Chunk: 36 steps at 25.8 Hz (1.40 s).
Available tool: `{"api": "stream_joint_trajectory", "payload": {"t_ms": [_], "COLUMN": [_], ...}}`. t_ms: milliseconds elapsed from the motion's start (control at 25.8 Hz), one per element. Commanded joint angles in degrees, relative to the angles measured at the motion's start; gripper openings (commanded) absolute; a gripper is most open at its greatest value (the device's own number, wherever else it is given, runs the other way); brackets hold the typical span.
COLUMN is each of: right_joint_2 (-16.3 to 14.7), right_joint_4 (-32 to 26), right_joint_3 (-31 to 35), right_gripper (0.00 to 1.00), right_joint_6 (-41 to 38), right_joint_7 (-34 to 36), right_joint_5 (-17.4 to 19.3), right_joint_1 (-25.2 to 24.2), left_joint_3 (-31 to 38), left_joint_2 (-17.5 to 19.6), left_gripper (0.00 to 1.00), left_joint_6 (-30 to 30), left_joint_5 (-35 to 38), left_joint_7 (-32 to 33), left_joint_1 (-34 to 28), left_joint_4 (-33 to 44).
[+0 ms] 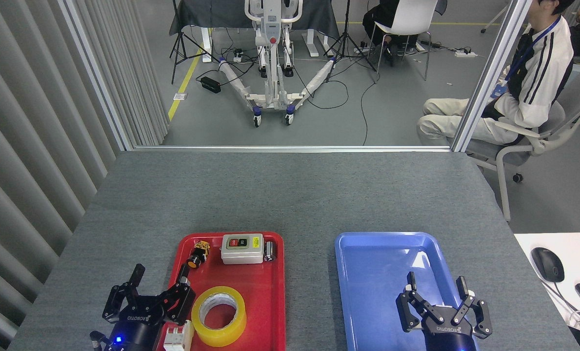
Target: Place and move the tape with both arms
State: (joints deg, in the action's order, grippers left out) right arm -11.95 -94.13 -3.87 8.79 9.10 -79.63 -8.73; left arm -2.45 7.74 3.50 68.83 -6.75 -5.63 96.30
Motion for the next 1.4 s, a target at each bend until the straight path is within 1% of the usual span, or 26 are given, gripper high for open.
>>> {"api": "stream_joint_trajectory", "payload": {"t_ms": [0,78,155,271,349,388,465,581,698,814,930,969,1085,1163,1279,1357], "right_joint_2": [-0.1,-0.2,-0.3,-0.4,-0.4,-0.4,-0.4,-0.4,-0.4,-0.4,-0.2,-0.1,0.1,0.1,0.0,0.1], "right_joint_4": [0.0,0.0,0.0,0.0,0.0,0.0,0.0,0.0,0.0,0.0,0.0,0.0,0.1,0.1,0.1,0.1], "right_joint_3": [0.1,0.1,0.2,0.3,0.4,0.7,1.1,1.1,1.1,1.1,1.1,1.1,1.0,1.0,1.0,0.9], "right_gripper": [1.0,1.0,1.0,1.0,1.0,1.0,1.0,1.0,1.0,1.0,1.0,1.0,1.0,1.0,1.0,1.0], "right_joint_6": [0.0,0.0,0.0,0.0,0.0,0.0,-0.1,0.0,0.0,-0.1,-0.1,-0.1,-0.1,-0.1,-0.1,-0.1], "right_joint_7": [0.0,0.0,0.0,0.0,0.0,0.0,0.0,0.0,0.0,0.0,-0.1,-0.1,0.0,0.0,-0.1,-0.1], "right_joint_5": [0.0,0.0,0.0,0.1,0.1,0.1,0.1,0.1,0.1,0.1,0.1,0.1,0.1,0.1,0.1,0.0], "right_joint_1": [0.0,-0.1,-0.1,-0.1,-0.1,-0.1,-0.1,-0.1,-0.1,-0.1,0.0,0.0,-0.1,-0.1,-0.1,-0.1], "left_joint_3": [-0.1,-0.4,-1.2,-1.3,-1.3,-1.3,-1.4,-3.3,-4.8,-5.5,-8.1,-8.6,-9.8,-9.8,-9.8,-9.8], "left_joint_2": [0.6,0.7,1.1,1.7,2.3,2.7,4.0,5.8,6.1,6.1,6.1,6.1,6.1,6.1,5.7,5.6], "left_gripper": [1.0,1.0,1.0,1.0,1.0,1.0,1.0,1.0,1.0,0.99,0.99,0.99,0.99,0.99,0.99,0.98], "left_joint_6": [0.0,0.0,0.0,-0.1,-0.1,-0.1,0.0,1.1,3.3,3.5,4.2,5.5,12.4,16.4,17.7,17.8], "left_joint_5": [-0.3,-1.2,-3.0,-4.0,-4.1,-4.1,-4.4,-5.8,-6.0,-5.9,-5.5,-5.5,-5.4,-5.4,-5.3,-5.2], "left_joint_7": [0.1,0.2,1.6,7.2,12.7,16.2,25.1,41.0,55.7,64.4,70.0,71.9,76.7,78.1,78.4,78.5], "left_joint_1": [0.0,0.7,1.0,1.9,2.9,3.5,5.3,10.4,14.9,17.3,20.7,21.8,24.9,26.8,28.7,29.1], "left_joint_4": [0.6,0.6,0.7,1.1,1.0,0.9,1.2,1.3,0.6,-0.4,-2.7,-4.0,-9.8,-14.2,-18.8,-20.1]}}
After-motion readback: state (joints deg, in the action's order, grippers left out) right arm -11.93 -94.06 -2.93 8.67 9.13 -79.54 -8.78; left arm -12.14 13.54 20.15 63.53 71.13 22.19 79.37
